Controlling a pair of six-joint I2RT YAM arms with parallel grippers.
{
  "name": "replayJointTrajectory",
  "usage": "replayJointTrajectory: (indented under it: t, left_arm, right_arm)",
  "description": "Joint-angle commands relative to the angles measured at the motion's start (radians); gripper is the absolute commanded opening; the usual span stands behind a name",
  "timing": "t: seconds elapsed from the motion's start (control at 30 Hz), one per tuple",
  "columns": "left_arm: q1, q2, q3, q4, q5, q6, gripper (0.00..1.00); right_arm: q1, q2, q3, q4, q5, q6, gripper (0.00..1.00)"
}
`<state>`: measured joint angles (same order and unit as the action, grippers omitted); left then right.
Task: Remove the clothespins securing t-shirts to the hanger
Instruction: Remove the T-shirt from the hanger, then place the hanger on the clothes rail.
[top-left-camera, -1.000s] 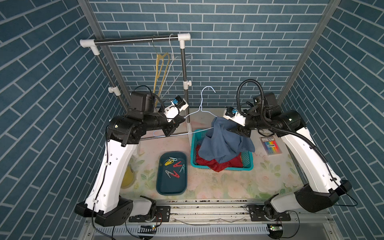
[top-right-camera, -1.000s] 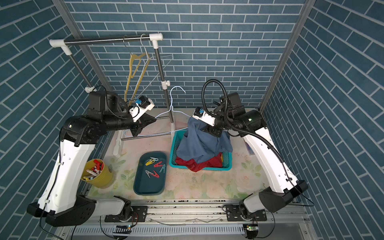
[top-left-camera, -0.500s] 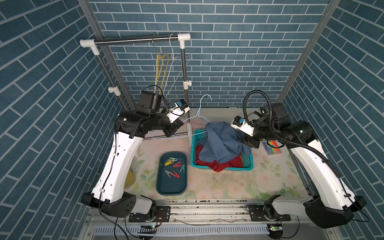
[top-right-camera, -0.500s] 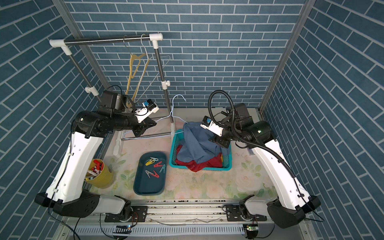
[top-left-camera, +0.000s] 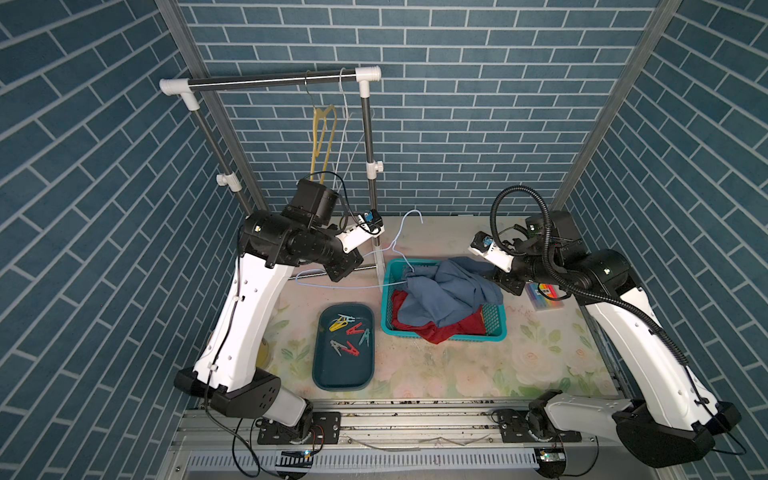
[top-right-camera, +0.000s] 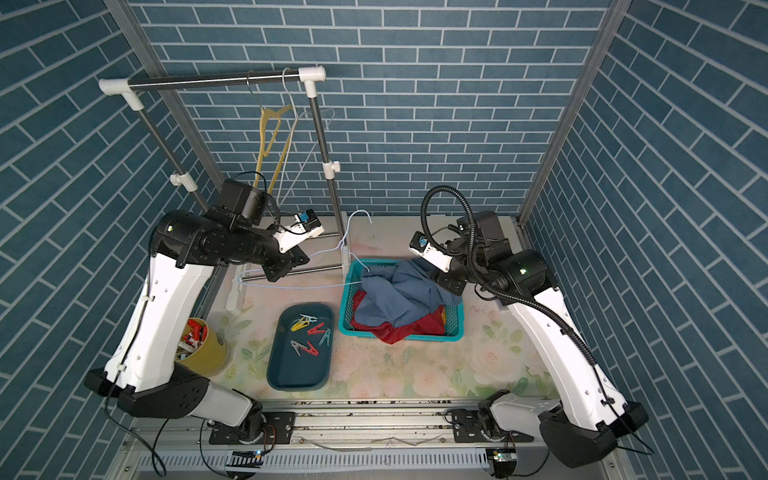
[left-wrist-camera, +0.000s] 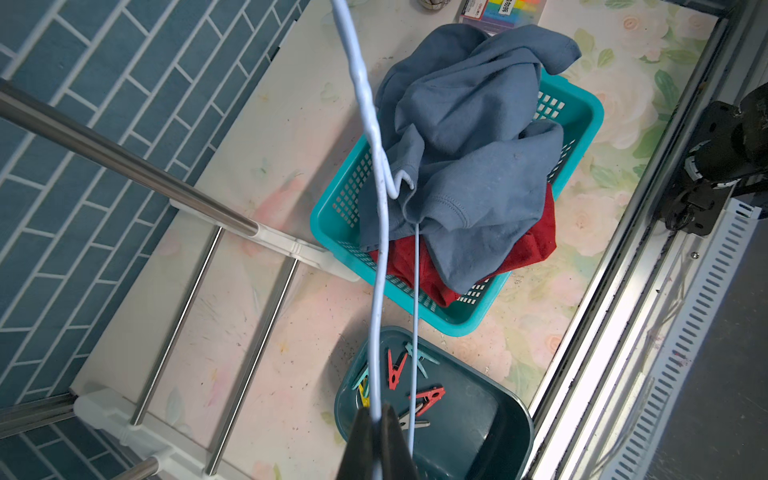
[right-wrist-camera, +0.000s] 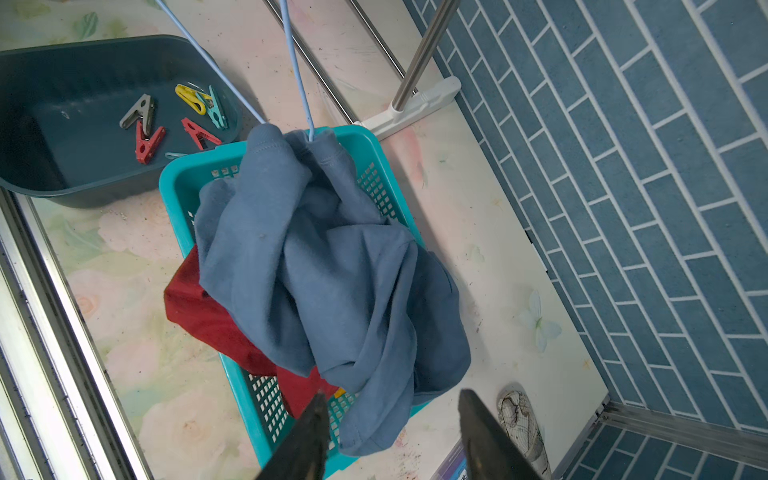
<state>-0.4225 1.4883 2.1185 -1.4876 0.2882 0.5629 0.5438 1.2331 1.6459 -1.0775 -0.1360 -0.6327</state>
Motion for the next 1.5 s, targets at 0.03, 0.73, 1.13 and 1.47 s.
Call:
replayJointTrajectory:
  t: [0.03,0.73,1.13,1.47]
  left_arm:
    - [-0.003,-0.072,0.045,-0.056,-0.050,-0.006,0.00]
    - [0.013,-0.327,-0.198,0.238,-0.448,-0.288,0.00]
    - [0.041,-0.510,-0.655,0.328,-0.393,-0.343,0.00]
    - [0.296,-0.488,-0.697,0.386,-0.381,-0.554,0.00]
  right_arm:
    - [-0.002,-0.015,-0.008,0.027,-0.015,0.016,0.52]
    - [-0.003,0.010,0.003,0.047,-0.013,0.041,0.52]
    - [-0.002,0.049,-0.019,0.128,0.019,0.093,0.51]
    - [-0.035,0.098,-0.016,0.274,0.272,0.346,0.51]
